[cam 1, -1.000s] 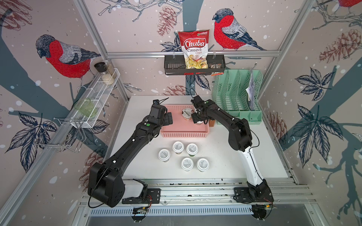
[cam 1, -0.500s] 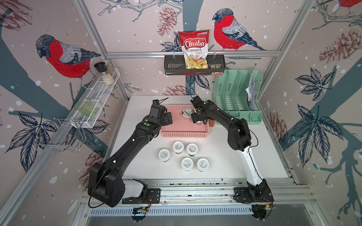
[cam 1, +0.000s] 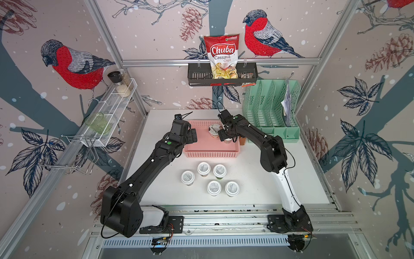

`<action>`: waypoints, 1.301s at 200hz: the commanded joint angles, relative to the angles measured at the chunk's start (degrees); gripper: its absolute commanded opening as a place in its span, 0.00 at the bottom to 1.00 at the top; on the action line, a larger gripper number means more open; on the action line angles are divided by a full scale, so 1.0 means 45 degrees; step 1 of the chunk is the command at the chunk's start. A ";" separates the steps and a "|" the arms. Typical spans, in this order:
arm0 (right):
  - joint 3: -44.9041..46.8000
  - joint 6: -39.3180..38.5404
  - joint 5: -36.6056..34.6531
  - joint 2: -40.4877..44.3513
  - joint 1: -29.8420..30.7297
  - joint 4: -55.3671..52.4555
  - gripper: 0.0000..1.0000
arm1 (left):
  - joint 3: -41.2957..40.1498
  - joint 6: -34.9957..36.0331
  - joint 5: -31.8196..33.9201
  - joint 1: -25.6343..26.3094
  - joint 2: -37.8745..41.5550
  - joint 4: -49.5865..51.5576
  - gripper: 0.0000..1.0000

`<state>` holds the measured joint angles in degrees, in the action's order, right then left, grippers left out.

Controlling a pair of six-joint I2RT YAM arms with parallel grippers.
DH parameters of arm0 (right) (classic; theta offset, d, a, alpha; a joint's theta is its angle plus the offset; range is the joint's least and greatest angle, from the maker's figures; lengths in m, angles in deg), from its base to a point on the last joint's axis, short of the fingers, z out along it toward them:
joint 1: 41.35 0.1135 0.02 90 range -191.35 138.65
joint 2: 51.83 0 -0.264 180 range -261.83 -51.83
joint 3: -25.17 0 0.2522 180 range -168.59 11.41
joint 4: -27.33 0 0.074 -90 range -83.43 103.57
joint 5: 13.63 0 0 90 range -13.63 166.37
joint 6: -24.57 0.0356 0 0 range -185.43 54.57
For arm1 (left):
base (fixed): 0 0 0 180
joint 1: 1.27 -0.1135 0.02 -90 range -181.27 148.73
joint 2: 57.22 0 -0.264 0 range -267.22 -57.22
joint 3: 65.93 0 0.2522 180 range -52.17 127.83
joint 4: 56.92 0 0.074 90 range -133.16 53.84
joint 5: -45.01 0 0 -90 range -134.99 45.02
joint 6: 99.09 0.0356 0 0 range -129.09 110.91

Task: Put the yogurt in the basket
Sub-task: Place the yogurt in the basket, then pick up the yogurt from the center of the board.

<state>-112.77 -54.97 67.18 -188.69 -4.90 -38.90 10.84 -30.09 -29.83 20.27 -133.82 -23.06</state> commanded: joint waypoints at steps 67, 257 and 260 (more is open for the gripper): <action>-0.0817 -0.0045 -0.0532 0.0635 0.0026 -0.0901 0.87 | 0.0024 0.0087 0.0002 -0.0048 0.0088 -0.0129 0.96; 1.0689 0.1047 0.0363 1.0886 0.3528 0.1691 0.85 | -0.1227 -0.1373 -0.0643 0.0537 0.1511 0.2078 0.96; 1.0993 0.1103 0.0407 1.1094 0.3652 0.1685 0.85 | -0.1227 -0.1404 -0.0652 0.0569 0.1526 0.2138 0.96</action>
<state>-71.73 -53.24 67.53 -144.95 8.94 -33.58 5.74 -34.59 -31.49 21.69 -127.63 -16.07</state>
